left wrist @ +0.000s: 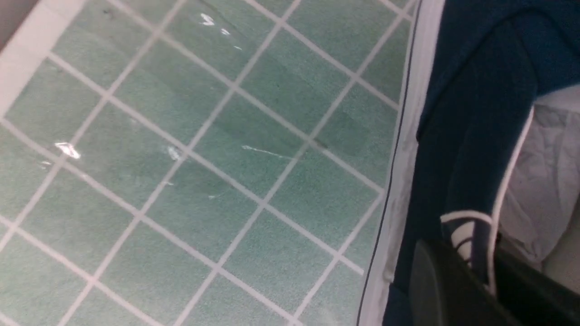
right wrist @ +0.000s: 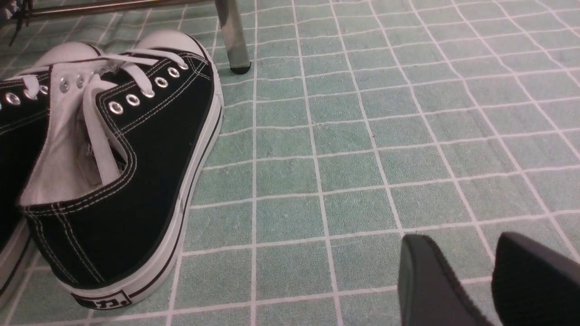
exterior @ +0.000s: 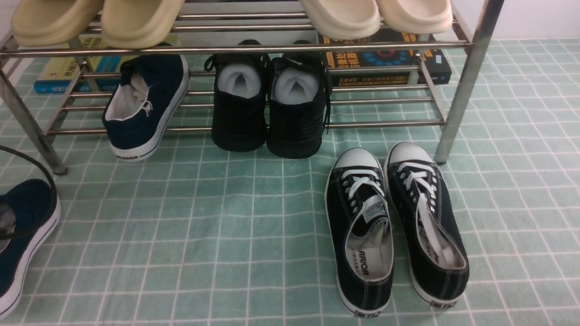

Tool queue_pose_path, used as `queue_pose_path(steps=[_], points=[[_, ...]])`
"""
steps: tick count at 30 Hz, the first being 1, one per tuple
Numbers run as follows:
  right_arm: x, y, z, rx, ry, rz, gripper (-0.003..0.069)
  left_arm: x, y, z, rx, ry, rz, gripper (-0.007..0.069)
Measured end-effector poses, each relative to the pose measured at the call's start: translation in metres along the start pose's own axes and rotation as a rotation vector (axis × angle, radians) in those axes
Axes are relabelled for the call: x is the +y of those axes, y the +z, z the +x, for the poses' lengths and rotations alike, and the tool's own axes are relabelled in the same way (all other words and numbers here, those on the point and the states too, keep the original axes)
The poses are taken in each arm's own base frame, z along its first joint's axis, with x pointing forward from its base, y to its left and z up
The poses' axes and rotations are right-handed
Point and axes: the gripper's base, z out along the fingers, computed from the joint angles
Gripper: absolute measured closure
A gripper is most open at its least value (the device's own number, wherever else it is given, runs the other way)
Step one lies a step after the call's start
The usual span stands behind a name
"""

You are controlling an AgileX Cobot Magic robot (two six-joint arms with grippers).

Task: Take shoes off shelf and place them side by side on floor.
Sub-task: 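Set the held shoe down on the floor in front of the rack with the left gripper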

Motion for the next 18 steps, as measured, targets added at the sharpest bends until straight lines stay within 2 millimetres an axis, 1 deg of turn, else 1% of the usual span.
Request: queue_pose_path(steps=[3,7,12,18], points=[[0.0000,0.0000,0.0000,0.000,0.000,0.000,0.0420,-0.0047,-0.0002,-0.0022,-0.025,0.048,0.057,0.0581],[0.0000,0.0000,0.0000,0.000,0.000,0.000,0.0420,-0.0071,-0.0003,-0.0022,-0.025,0.049,0.083,0.0581],[0.0000,0.0000,0.0000,0.000,0.000,0.000,0.0420,-0.0052,-0.0002,-0.0034,-0.039,0.079,0.061,0.0580],[0.0000,0.0000,0.0000,0.000,0.000,0.000,0.0420,-0.0021,-0.0006,-0.0104,-0.115,0.069,0.024,0.0580]])
